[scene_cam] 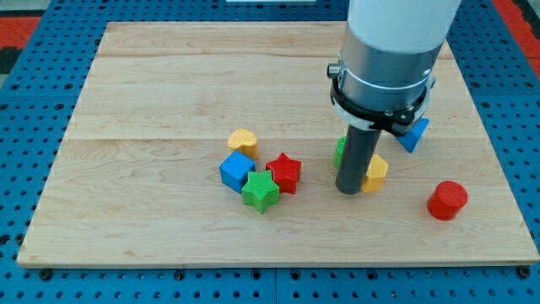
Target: Slide green circle yellow towards up
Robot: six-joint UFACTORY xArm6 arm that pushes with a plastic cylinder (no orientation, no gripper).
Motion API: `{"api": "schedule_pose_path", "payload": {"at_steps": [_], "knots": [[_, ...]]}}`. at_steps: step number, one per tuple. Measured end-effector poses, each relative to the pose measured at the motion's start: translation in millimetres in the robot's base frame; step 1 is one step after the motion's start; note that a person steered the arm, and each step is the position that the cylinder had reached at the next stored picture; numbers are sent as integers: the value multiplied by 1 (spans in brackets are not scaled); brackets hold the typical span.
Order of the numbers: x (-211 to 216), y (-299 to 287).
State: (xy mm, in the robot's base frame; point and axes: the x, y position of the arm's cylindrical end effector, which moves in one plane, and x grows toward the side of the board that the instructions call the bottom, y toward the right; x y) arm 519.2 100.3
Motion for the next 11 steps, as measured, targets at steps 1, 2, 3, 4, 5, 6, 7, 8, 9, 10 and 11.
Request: {"api": "schedule_pose_path", "payload": {"at_steps": [1,2,3,4,5,6,7,8,9,10,11], "knots": [[5,41],[15,63],[2,64],[-19,45],[-26,-6],[-32,-35],[-26,-36],[-59,-39],[-103,-44],[-86,-42],[-16,-5]]}}
